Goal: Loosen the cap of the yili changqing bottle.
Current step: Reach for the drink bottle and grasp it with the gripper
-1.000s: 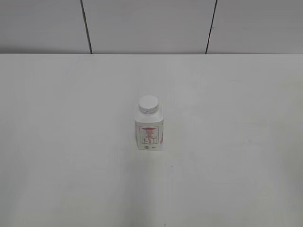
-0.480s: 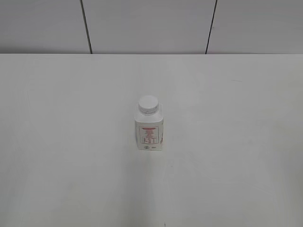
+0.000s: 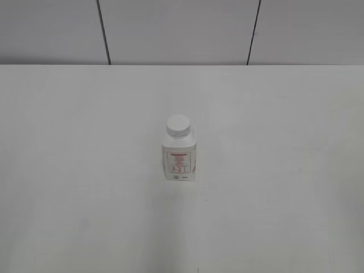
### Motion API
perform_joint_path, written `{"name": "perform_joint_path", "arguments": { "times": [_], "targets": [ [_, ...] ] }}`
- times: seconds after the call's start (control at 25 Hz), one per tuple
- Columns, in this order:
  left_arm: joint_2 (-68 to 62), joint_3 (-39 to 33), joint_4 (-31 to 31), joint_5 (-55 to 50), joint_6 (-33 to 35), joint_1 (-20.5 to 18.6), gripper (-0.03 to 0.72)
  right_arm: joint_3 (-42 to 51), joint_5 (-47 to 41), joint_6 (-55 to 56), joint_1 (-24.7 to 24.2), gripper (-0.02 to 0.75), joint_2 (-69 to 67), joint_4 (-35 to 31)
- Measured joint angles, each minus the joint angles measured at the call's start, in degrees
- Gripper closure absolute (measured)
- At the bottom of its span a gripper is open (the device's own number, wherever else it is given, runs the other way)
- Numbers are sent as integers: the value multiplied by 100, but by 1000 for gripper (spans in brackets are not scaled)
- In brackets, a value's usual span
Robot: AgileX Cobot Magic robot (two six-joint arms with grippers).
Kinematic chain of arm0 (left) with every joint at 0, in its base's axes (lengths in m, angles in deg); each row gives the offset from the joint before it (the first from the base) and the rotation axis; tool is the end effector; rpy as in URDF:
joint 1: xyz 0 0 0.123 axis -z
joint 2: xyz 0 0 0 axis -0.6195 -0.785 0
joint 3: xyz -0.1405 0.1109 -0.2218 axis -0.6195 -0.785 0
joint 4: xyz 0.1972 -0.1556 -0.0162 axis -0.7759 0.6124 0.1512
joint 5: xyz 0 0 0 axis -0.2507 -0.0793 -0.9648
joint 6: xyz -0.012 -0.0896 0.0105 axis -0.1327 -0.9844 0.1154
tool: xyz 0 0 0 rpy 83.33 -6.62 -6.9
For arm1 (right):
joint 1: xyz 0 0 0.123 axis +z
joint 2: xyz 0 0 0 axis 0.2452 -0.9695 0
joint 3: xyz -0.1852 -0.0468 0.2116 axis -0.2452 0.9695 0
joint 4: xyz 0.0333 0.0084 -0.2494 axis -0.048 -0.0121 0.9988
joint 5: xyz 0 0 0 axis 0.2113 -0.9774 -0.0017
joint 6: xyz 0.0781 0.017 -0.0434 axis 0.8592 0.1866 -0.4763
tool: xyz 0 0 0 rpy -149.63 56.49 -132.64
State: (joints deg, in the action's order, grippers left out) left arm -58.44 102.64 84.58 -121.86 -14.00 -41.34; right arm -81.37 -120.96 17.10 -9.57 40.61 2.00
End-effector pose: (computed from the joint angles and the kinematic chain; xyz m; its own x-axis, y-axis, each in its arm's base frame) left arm -0.0088 -0.0103 0.2846 -0.4194 0.0283 -0.9073 0.0667 0.9978 0.0004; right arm -0.0087 -0.0007 0.2786 -0.4567 -0.0636 -0.8873 -0.0928 0.9954 -0.0236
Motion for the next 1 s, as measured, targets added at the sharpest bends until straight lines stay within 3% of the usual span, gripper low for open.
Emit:
{"name": "perform_joint_path", "arguments": {
  "times": [0.88,1.0],
  "targets": [
    [0,12,0,37,0,0,383,0,0,0,0,194,0,-46],
    [0,81,12,285,0,0,356,0,0,0,0,194,0,-46]
  ]
}}
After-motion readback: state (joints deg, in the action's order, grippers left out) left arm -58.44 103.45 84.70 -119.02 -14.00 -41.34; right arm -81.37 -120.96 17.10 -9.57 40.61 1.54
